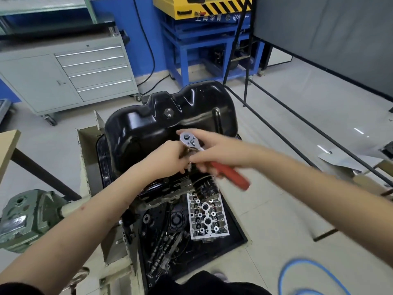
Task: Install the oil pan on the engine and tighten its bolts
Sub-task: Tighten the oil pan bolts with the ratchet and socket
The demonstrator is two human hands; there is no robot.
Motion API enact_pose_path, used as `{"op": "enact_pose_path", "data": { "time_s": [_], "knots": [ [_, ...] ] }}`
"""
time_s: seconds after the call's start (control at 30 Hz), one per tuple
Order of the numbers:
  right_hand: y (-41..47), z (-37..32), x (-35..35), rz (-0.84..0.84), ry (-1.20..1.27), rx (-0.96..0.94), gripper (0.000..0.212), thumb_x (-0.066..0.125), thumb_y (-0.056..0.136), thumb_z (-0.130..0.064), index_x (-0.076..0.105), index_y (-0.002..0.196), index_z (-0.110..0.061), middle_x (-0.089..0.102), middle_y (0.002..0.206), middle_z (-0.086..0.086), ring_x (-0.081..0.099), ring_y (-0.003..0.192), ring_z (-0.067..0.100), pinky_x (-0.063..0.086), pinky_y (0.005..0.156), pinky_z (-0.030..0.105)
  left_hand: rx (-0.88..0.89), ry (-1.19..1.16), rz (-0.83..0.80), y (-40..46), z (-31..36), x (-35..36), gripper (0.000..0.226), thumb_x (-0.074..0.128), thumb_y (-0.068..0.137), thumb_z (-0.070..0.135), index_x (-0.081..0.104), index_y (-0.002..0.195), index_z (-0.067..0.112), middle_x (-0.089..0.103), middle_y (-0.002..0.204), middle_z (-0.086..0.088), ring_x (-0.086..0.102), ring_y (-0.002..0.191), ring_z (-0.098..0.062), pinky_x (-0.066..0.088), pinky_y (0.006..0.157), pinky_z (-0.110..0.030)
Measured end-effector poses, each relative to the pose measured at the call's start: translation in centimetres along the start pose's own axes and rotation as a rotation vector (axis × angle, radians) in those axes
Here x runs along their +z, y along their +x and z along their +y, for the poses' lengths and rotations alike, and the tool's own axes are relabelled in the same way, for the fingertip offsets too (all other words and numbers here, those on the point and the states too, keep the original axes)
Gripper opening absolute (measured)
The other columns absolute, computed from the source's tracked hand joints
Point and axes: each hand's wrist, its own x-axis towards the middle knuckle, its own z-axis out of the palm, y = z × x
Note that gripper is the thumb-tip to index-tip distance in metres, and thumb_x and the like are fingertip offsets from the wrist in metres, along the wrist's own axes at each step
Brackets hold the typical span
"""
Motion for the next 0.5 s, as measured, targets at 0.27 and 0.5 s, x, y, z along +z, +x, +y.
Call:
{"op": "enact_pose_path", "data": {
  "time_s": [0.27, 0.5],
  "knots": [
    [2.2, -1.8, -6.4, -0.002, -0.641, 0.073, 0.017, 0.059, 0.086, -0.035, 0.065, 0.089, -0.018, 0.055, 0.051, -0.006, 0.049, 0.042, 0.007, 0.042, 0.043, 0.018, -0.059, -0.14, 0.042, 0.1, -0.1, 0.2, 0.019, 0.045, 0.094, 0.028, 0.047, 0.075, 0.029, 0.067, 0.07, 0.001, 0.066, 0.056, -0.011, 0.054, 0.057, -0.024],
    [0.0, 1.2, -4.2, -0.189, 0.023, 0.302, 0.031, 0.043, 0.095, -0.033, 0.062, 0.08, -0.012, 0.037, 0.039, -0.005, 0.028, 0.03, 0.005, 0.026, 0.033, 0.012, 0.08, -0.282, 0.044, -0.8, 1.5, -2.7, 0.028, 0.063, 0.077, 0.045, 0.06, 0.101, 0.03, 0.068, 0.089, 0.0, 0.066, 0.079, -0.018, 0.055, 0.073, -0.036]
  ]
}}
